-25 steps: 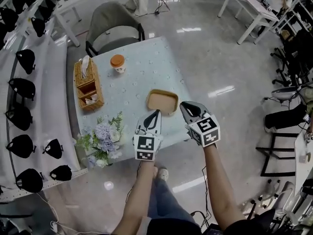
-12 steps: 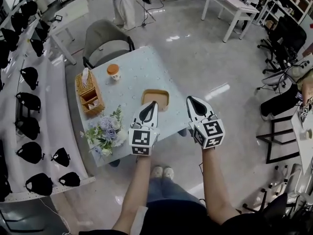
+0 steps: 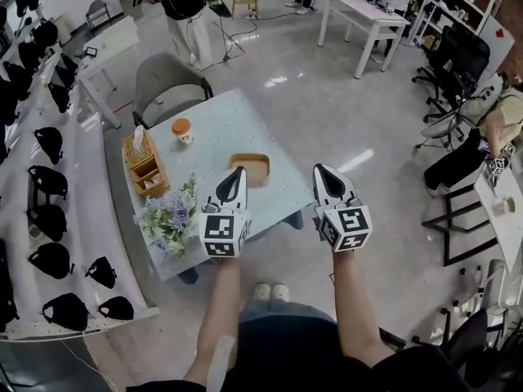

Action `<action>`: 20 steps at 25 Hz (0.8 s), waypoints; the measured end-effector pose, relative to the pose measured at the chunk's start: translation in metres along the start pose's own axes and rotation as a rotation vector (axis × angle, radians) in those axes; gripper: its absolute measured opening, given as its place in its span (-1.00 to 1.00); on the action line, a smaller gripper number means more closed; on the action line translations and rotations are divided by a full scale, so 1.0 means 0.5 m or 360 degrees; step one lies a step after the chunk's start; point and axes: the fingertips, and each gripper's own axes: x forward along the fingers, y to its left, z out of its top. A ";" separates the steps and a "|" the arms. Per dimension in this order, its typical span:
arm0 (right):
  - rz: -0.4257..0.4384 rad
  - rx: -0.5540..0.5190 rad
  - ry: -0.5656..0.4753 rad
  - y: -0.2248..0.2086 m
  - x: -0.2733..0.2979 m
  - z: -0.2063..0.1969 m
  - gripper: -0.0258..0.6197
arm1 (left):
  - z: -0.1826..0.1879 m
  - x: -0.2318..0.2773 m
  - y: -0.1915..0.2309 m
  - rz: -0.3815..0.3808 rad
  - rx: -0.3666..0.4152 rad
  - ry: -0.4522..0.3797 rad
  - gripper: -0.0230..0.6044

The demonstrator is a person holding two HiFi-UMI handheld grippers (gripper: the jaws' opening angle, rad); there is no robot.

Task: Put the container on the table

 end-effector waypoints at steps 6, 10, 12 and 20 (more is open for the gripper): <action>-0.0083 0.0030 -0.0051 -0.011 -0.040 0.004 -0.92 | 0.006 -0.023 0.004 0.0006 0.0024 -0.0018 -0.90; -0.0129 0.0040 -0.0062 -0.020 -0.054 0.004 -0.92 | 0.008 -0.032 0.004 0.0005 0.0036 -0.0019 -0.90; -0.0147 0.0053 -0.0064 -0.024 -0.062 0.002 -0.92 | 0.011 -0.037 0.002 0.0006 0.0039 -0.0023 -0.90; -0.0156 0.0039 -0.0031 -0.024 -0.083 -0.001 -0.93 | 0.008 -0.049 -0.008 0.0008 0.0035 -0.0015 -0.90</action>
